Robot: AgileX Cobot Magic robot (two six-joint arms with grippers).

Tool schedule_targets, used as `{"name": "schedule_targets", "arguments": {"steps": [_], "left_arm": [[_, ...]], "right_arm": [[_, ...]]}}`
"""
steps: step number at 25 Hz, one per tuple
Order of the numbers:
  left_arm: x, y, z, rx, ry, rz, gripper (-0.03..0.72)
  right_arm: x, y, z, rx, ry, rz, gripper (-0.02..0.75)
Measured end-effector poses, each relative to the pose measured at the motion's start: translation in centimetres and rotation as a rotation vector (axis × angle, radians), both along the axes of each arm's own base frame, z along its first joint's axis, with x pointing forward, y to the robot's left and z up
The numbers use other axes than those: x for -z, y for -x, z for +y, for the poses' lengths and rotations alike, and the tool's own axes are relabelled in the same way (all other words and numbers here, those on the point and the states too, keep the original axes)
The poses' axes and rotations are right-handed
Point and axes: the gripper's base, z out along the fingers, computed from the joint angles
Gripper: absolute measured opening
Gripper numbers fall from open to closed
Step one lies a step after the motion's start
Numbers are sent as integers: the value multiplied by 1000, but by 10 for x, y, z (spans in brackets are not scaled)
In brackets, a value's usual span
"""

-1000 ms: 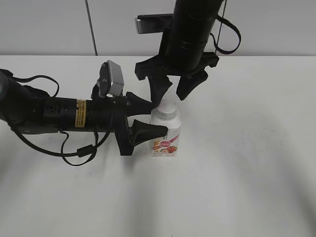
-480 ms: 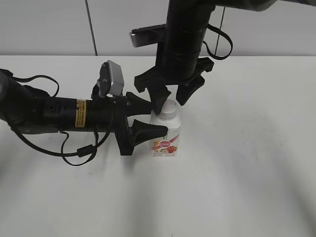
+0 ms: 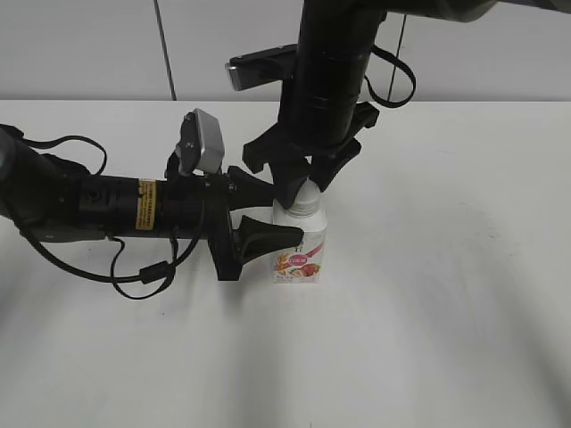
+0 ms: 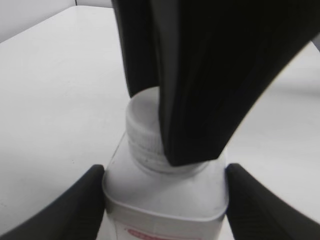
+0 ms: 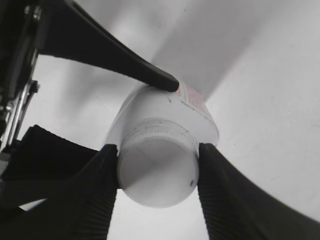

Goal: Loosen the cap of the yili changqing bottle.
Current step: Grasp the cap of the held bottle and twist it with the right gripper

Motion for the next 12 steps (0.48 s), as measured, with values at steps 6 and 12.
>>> {"name": "schedule_targets", "arguments": {"steps": [6, 12], "left_arm": [[0, 0, 0, 0, 0, 0, 442], [0, 0, 0, 0, 0, 0, 442]], "right_arm": [[0, 0, 0, -431, 11, -74, 389], [0, 0, 0, -884, 25, -154, 389]]}}
